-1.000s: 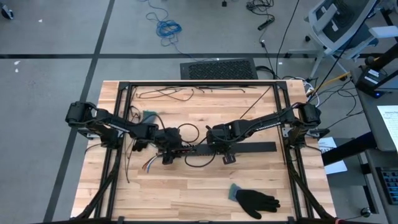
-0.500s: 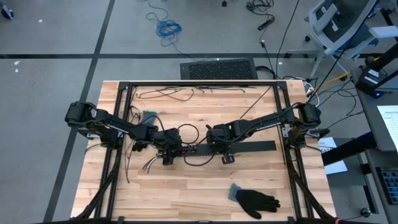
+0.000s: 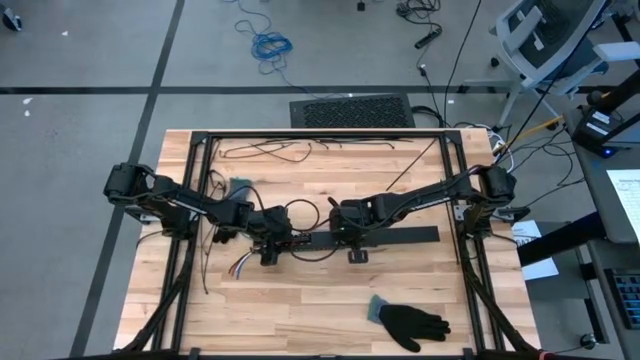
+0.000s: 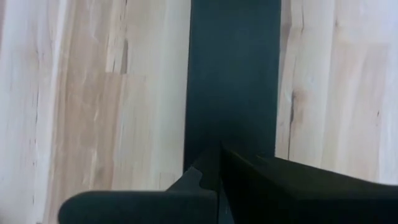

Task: Ziptie cables
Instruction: Close the cable duct with the cable duct cover

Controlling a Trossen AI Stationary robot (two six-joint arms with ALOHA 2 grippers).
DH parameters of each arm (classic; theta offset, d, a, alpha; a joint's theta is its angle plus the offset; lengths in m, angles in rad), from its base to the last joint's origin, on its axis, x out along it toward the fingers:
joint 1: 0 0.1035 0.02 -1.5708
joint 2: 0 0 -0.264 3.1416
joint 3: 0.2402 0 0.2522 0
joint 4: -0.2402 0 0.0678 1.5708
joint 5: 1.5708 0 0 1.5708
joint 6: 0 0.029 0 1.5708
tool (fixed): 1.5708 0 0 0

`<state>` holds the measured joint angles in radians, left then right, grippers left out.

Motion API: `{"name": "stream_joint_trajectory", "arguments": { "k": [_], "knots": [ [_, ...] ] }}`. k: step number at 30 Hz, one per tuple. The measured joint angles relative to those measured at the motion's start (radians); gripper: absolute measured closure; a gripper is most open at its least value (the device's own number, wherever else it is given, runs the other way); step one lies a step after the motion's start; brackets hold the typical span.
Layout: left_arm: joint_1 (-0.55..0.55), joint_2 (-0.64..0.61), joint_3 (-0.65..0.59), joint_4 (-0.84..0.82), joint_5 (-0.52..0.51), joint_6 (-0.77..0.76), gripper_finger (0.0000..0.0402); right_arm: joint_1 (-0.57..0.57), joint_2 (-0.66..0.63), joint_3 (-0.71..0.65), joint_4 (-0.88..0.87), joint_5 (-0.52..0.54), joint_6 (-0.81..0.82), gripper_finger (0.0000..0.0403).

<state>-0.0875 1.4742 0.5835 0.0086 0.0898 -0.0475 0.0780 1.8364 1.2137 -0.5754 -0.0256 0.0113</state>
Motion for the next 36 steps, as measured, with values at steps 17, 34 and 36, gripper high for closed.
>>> {"name": "stream_joint_trajectory", "arguments": {
  "k": [17,34,36],
  "knots": [
    [0.000,0.003,0.000,0.028,0.000,0.003,0.0193,0.001,0.089,0.008,0.289,0.001,0.070,0.0402],
    [0.000,0.003,0.000,0.028,-0.011,0.002,0.0193,-0.011,0.155,0.007,0.447,-0.008,0.108,0.0403],
    [0.000,0.003,0.000,0.029,-0.014,0.002,0.0193,-0.011,0.182,0.007,0.503,-0.008,0.117,0.0403]
  ]
}}
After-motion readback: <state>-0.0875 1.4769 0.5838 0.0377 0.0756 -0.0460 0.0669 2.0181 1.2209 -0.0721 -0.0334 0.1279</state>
